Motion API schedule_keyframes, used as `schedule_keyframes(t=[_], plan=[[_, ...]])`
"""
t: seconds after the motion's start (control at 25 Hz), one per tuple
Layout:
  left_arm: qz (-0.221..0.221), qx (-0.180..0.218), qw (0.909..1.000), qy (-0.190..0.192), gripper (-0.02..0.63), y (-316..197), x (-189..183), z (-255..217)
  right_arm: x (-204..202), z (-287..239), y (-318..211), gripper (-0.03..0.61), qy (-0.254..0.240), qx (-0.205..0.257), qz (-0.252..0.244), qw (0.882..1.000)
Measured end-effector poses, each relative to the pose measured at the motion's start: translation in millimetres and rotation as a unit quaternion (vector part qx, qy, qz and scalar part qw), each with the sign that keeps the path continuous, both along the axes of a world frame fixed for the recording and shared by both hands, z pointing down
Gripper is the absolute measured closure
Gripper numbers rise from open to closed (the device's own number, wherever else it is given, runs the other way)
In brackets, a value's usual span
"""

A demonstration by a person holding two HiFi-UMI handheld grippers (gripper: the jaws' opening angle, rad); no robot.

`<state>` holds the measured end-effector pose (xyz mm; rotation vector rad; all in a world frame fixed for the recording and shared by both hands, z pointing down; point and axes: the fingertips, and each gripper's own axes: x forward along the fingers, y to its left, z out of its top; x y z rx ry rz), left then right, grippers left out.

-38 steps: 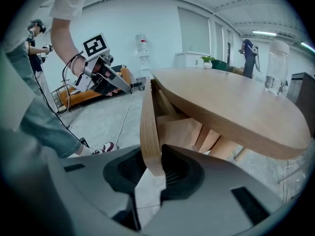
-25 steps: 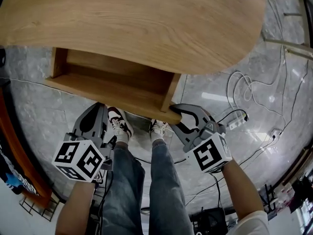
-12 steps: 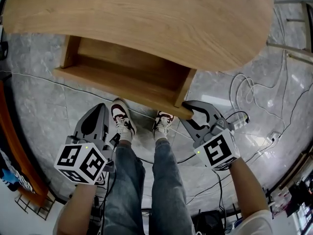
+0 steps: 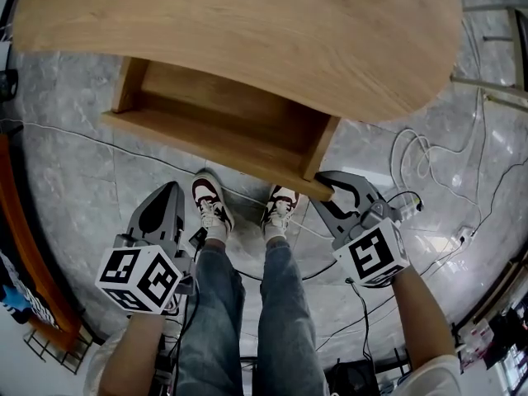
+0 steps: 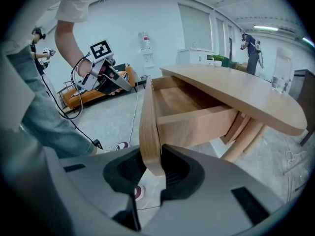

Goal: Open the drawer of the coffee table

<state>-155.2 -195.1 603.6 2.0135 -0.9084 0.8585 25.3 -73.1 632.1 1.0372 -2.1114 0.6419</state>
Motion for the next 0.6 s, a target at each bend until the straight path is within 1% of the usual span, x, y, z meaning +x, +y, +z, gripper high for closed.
schedule_keyframes(t=[0.12, 0.32, 0.44, 0.6], plan=[[0.001, -0.002, 1.0, 0.001, 0.623, 2.7, -0.2, 0.6, 0.9, 2.9, 1.5, 0.496, -0.003, 0.002, -0.004, 1.0], [0.003, -0.005, 1.0, 0.003, 0.623, 6.4, 1.6, 1.8, -0.1, -2.1, -0.1, 0.494, -0.013, -0.01, -0.004, 1.0], [0.005, -0.008, 0.9999, 0.006, 0.623, 7.8, 3.5, 3.4, 0.1, -12.3, -1.1, 0.492, -0.019, 0.001, -0.016, 1.0], [0.007, -0.009, 0.9999, 0.004, 0.623, 6.9, 3.9, 7.2, -0.5, -17.6, 0.7, 0.495, -0.019, -0.002, -0.02, 1.0]])
